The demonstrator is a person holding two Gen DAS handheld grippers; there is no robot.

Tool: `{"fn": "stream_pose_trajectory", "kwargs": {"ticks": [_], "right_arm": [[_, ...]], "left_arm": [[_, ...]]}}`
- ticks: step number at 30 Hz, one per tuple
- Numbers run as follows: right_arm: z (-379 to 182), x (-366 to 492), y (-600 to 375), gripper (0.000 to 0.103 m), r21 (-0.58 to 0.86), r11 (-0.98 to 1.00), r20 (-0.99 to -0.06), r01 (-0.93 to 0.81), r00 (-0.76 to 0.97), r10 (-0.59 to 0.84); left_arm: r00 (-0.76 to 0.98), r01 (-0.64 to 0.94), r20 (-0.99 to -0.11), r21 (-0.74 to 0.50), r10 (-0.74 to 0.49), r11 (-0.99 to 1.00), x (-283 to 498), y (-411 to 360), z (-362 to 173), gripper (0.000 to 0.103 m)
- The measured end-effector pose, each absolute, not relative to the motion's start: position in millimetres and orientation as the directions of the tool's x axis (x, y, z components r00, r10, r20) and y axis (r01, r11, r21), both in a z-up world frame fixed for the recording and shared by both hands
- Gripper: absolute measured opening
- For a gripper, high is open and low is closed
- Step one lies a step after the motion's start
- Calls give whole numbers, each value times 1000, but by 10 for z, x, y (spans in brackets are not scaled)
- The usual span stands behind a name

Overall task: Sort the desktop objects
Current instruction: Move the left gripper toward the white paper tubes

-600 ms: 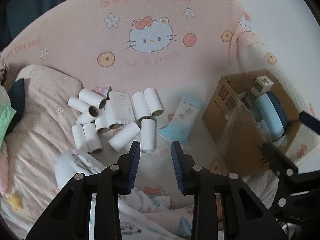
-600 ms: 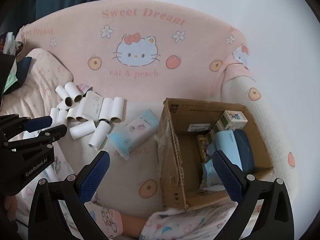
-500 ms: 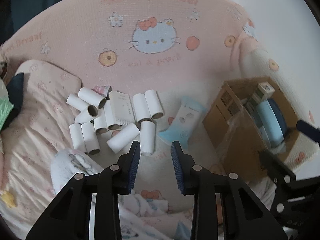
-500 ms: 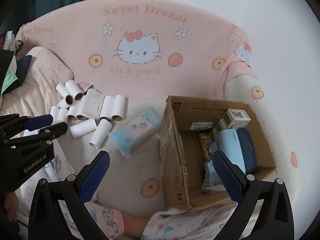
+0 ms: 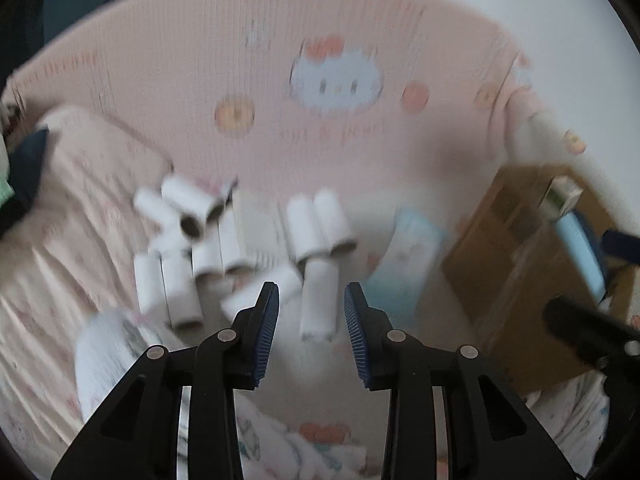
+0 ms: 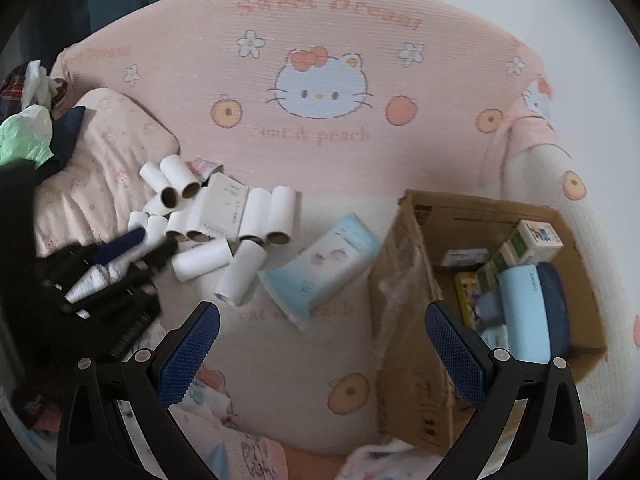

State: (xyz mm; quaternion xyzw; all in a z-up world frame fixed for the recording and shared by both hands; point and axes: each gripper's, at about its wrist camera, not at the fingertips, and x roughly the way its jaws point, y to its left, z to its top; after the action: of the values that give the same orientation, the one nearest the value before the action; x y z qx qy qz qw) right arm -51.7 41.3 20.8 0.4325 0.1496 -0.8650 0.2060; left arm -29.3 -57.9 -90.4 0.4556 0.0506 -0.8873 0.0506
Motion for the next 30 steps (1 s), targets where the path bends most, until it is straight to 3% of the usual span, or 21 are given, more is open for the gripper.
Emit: {"fn": "stream_pose_trajectory", "kwargs": {"ticks": [6,8,13,23,30], "right_arm": [[-26,-572,198,102,-149,-838,-810,525,-551,-201],[-118,-595,117,102,-141,-820,-810,555,-540,-227],[-365,-738,-69,102,-100,-808,-820,580,-508,-263],[-782,-1010,-341,102,-56,-807,-847,588,-456,-273],[-1036,-1190,-429,102,16,-797,-852,604,-409,-327]], "left_arm": [[-457,130,-866,-290,202,-948,-403,-872,-1346,38],[-452,156,-870,-294,197,-943,-462,-947,-1445,38],[-470,165,-879,-169,73,-972,-718,-1097,-1581,38],[-404,190,-914,-126,40,-974,-1333,-1445,-1807,38],[-367,288,-909,-313,198,-905,-1357,-1772,-2022,38]]}}
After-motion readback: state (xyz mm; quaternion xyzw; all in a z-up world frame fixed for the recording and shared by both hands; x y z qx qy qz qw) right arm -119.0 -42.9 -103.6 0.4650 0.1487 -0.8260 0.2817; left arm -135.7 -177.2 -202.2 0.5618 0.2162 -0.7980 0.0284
